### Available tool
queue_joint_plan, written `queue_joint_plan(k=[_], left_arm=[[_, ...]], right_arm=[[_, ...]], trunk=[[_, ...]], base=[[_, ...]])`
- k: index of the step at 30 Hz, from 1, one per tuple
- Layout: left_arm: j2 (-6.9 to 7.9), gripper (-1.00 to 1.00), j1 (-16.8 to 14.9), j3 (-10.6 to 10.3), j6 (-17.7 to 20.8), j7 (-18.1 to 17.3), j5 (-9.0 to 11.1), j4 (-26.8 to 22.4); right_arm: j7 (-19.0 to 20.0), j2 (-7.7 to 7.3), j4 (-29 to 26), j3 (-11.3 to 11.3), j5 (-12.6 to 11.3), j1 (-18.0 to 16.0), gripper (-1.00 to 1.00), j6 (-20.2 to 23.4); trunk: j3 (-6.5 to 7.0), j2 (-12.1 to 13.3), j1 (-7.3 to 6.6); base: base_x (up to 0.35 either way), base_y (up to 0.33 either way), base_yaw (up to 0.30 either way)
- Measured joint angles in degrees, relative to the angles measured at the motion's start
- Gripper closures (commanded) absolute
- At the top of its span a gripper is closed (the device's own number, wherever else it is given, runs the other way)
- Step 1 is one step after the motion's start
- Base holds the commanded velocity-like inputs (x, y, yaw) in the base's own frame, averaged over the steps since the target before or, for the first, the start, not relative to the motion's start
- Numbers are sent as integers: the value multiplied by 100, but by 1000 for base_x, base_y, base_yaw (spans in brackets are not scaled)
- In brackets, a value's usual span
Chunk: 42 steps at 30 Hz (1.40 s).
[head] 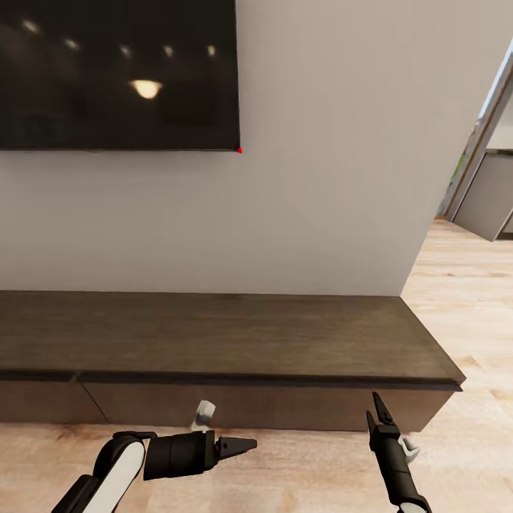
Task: Place each of the two pumpkins and all three candles from the living room inside a cabinet in the living room (use any cabinet), then make sure every cabinet is closed, and position the cauldron so it is next to a table in the living room.
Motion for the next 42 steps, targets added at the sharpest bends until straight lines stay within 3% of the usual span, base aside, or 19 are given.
queue_joint_plan(k=[20,27,42], left_arm=[[7,-100,15,-79,-9,0,0,-3],[2,-100,18,-79,-10,0,-4,-4],[-8,-100,17,-79,-9,0,0,-4]], right_arm=[[-8,0,25,-3,-17,0,-100,-16],[-8,0,26,-1,-17,-2,-100,-17],[-8,0,26,0,-17,-1,-100,-17]], trunk=[[0,0,2],[-125,-279,156],[-303,-291,177]], base=[[49,0,0],[0,0,0],[0,0,0]])
